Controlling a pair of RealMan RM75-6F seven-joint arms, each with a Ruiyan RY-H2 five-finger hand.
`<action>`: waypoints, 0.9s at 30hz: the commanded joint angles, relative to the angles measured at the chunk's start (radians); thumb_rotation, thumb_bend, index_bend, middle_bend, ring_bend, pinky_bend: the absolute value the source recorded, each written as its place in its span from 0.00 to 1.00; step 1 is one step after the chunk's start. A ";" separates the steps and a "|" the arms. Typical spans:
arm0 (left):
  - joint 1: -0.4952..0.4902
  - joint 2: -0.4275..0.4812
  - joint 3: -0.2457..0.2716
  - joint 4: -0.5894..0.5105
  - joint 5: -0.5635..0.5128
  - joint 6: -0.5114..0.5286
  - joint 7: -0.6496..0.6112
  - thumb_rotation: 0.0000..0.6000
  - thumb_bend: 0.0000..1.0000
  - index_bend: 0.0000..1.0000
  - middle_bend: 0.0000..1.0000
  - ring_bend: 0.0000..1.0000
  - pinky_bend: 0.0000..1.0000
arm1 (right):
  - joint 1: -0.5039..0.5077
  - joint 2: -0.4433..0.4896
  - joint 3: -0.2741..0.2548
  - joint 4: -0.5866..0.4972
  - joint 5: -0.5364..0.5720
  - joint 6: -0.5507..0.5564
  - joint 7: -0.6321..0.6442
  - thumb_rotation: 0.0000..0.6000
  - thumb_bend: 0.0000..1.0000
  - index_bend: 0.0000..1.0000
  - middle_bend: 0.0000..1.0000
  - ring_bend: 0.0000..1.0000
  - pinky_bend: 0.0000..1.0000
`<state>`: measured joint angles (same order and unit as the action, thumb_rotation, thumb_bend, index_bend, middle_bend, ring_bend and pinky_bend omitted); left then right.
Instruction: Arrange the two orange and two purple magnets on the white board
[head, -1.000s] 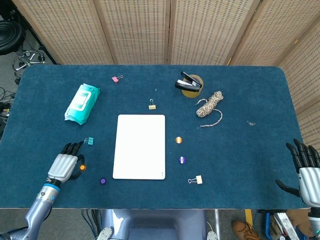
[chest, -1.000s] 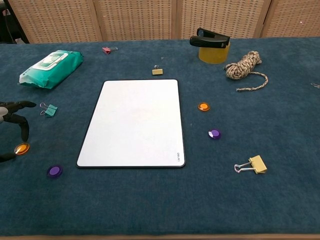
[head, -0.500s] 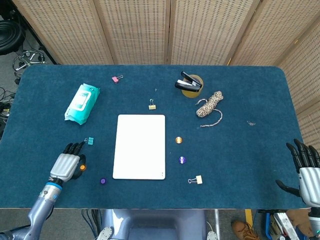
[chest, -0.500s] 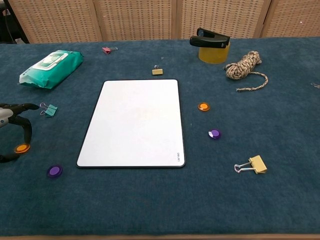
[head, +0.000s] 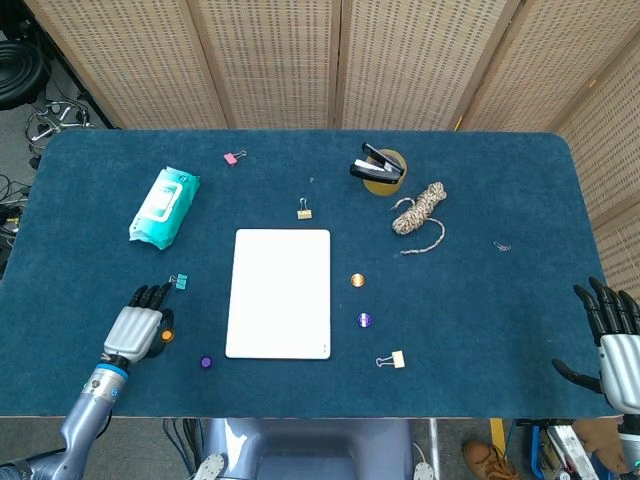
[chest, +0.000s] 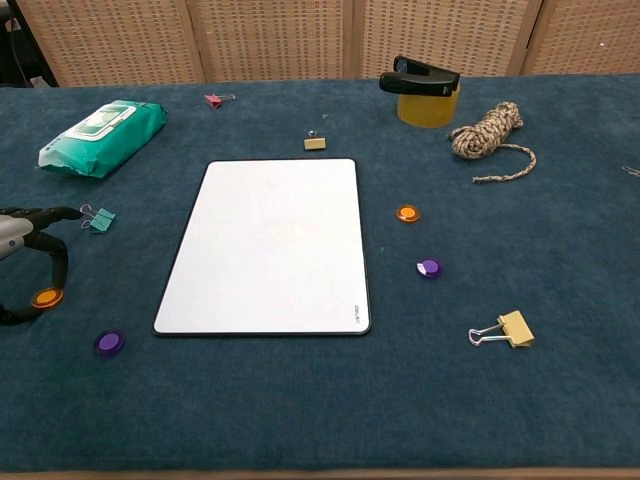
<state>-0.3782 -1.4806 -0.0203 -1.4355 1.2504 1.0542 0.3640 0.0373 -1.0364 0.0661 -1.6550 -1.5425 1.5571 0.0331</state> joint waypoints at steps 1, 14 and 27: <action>0.000 0.000 0.000 -0.001 -0.001 0.002 -0.003 1.00 0.27 0.56 0.00 0.00 0.00 | 0.000 0.000 0.000 0.000 0.000 0.000 0.000 1.00 0.00 0.00 0.00 0.00 0.00; -0.011 0.018 -0.016 -0.031 0.010 0.022 -0.021 1.00 0.27 0.56 0.00 0.00 0.00 | -0.001 0.001 0.001 -0.002 0.003 -0.003 -0.001 1.00 0.00 0.00 0.00 0.00 0.00; -0.121 0.017 -0.128 -0.170 -0.039 -0.005 0.063 1.00 0.27 0.57 0.00 0.00 0.00 | -0.001 0.003 0.004 0.003 0.015 -0.011 0.008 1.00 0.00 0.00 0.00 0.00 0.00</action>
<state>-0.4822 -1.4600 -0.1318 -1.5901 1.2255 1.0588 0.4121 0.0364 -1.0338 0.0705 -1.6522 -1.5280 1.5470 0.0407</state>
